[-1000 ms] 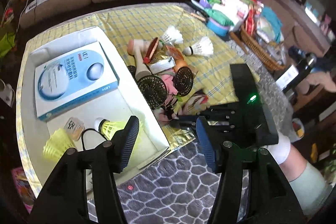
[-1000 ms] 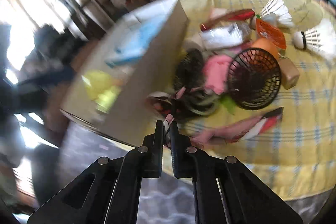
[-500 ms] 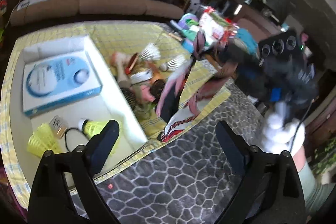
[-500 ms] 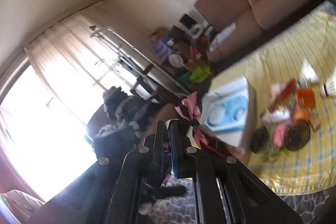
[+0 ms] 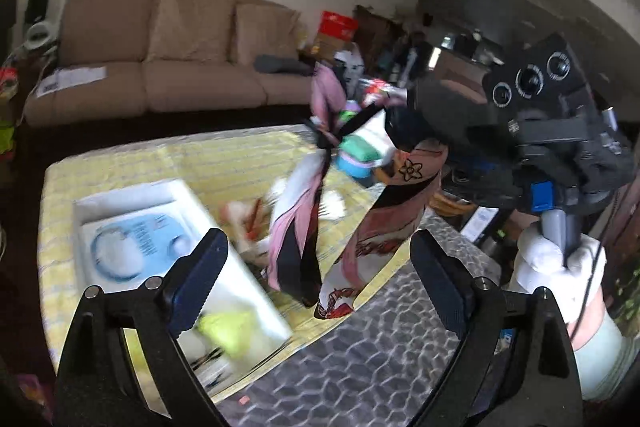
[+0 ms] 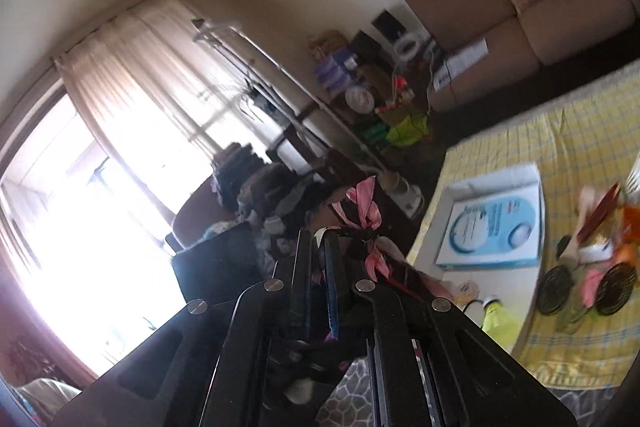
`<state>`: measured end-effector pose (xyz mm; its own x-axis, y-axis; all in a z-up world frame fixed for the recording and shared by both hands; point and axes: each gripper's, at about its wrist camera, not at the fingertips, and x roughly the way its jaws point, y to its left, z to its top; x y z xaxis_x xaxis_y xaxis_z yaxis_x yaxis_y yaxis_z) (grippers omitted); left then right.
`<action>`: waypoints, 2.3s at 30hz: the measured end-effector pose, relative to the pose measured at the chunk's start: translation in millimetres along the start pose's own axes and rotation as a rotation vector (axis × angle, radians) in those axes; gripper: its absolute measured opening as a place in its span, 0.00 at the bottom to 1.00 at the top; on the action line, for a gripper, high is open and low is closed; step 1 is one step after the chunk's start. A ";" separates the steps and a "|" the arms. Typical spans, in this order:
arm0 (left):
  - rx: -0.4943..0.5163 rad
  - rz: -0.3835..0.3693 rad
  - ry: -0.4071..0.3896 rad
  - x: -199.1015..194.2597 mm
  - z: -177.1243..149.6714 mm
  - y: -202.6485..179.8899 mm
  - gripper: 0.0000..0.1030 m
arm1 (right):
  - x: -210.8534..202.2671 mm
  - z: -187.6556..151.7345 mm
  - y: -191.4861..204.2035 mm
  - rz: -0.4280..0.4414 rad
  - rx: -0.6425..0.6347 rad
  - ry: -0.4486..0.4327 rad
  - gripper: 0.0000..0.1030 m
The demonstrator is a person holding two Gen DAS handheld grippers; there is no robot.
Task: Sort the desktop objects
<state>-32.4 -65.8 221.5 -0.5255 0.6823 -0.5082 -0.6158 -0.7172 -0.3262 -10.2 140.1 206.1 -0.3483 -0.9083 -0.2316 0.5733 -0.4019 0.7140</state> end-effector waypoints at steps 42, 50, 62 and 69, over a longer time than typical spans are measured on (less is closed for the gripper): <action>-0.215 0.241 0.161 -4.2 -76.3 96.3 1.00 | 61.9 -74.8 -54.1 -0.664 -0.159 0.351 0.83; -0.174 0.292 0.183 1.2 -73.5 80.7 1.00 | 34.8 -79.1 -63.5 -0.697 -0.120 0.298 0.91; -0.155 0.328 0.212 17.5 -86.4 51.2 1.00 | -43.8 -91.1 -96.8 -0.834 -0.089 0.211 0.91; -0.200 0.344 0.240 42.1 -125.0 29.5 1.00 | -74.8 -117.3 -127.5 -0.909 -0.069 0.224 0.91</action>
<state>0.7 -75.9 90.8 -0.5143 0.3643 -0.7764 -0.2918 -0.9256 -0.2410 29.7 245.7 54.9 -0.5375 -0.2411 -0.8081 0.1963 -0.9677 0.1581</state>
